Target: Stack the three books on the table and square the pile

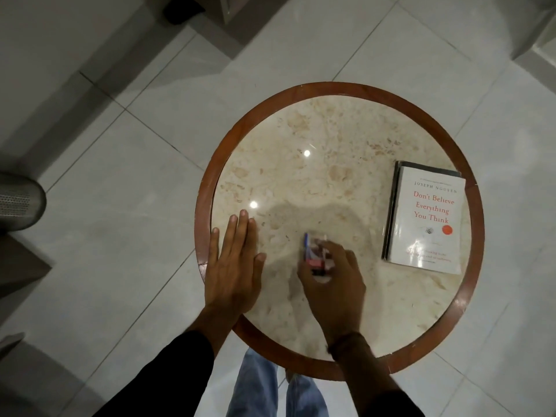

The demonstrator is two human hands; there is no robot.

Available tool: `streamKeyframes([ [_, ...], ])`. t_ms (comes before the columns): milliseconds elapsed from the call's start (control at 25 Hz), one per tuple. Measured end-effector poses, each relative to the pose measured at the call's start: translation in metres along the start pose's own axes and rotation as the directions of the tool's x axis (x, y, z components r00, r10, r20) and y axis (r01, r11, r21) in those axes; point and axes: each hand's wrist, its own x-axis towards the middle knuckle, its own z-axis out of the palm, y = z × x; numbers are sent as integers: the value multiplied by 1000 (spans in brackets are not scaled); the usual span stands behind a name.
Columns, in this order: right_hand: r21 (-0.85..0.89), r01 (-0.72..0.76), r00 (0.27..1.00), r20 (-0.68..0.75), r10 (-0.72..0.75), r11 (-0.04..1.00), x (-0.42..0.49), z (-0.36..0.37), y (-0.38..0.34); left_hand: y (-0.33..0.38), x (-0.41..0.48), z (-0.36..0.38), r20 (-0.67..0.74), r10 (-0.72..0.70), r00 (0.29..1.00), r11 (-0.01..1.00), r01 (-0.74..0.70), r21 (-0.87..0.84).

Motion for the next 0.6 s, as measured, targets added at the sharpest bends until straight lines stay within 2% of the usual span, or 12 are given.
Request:
streamKeyframes([
  [240, 20, 22, 999, -29, -21, 1000, 76, 48, -79, -5, 1, 9, -8, 9, 1000, 998, -9, 60],
  [600, -47, 22, 999, -28, -23, 999, 91, 58, -91, -7, 2, 15, -46, 20, 999, 998, -18, 55],
])
